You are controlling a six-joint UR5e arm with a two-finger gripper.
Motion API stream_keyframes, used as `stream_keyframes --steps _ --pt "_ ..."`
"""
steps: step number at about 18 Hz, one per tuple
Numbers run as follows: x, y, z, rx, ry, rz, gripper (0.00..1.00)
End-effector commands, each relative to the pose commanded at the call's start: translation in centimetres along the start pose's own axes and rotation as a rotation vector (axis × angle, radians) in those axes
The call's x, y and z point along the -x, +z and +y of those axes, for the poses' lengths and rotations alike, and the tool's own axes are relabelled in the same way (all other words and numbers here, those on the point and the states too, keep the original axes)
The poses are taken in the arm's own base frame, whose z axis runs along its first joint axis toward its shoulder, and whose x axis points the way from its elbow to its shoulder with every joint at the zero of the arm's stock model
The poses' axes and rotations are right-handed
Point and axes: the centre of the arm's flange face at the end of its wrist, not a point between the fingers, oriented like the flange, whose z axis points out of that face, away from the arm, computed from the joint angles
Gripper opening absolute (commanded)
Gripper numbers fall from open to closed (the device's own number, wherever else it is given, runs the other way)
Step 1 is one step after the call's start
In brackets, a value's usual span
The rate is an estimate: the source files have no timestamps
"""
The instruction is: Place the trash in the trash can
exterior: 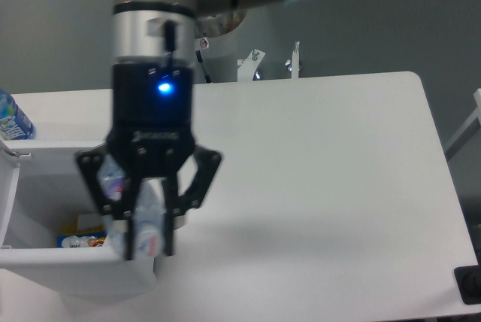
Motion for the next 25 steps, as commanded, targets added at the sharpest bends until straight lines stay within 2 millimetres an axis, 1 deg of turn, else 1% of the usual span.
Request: stream_keyframes --steps 1,2,4,5,6,7,8,9,10,11,14,16,17,18,20,22,25 --pt "-0.6 0.6 0.6 0.012 0.006 0.006 0.25" --pt "-0.7 1.3 1.2 0.026 0.007 0.008 0.25" --pt "-1.8 3.0 2.9 0.063 0.018 0.019 0.25" --pt "-1.8 3.7 3.6 0.079 0.018 0.019 0.27" --pt "-2.4 4.4 4.6 0.098 0.022 0.025 0.34" --pt "-2.9 4.8 5.5 0.114 0.03 0.03 0.46" --pt "-2.9 5.0 6.0 0.125 0.041 0.03 0.62" --pt "-2.9 5.0 6.5 0.134 0.054 0.03 0.84" --pt "-2.9 4.5 6.8 0.137 0.068 0.029 1.0" --pt "-3.1 3.8 6.7 0.133 0.075 0.031 1.0" --pt "-3.4 2.8 6.3 0.121 0.074 0.033 1.0" --pt "-2.8 2.6 5.9 0.116 0.069 0.024 1.0" --pt "-1.4 2.3 5.4 0.11 0.059 0.006 1.0" --pt "0.5 2.3 4.8 0.105 0.043 -0.021 1.0" --pt "4.3 1.3 3.3 0.078 0.016 -0.094 1.0" --pt "8.9 1.0 2.4 0.066 0.0 -0.2 1.0" --pt "16.4 0.2 1.6 0.069 0.015 -0.394 1.0"
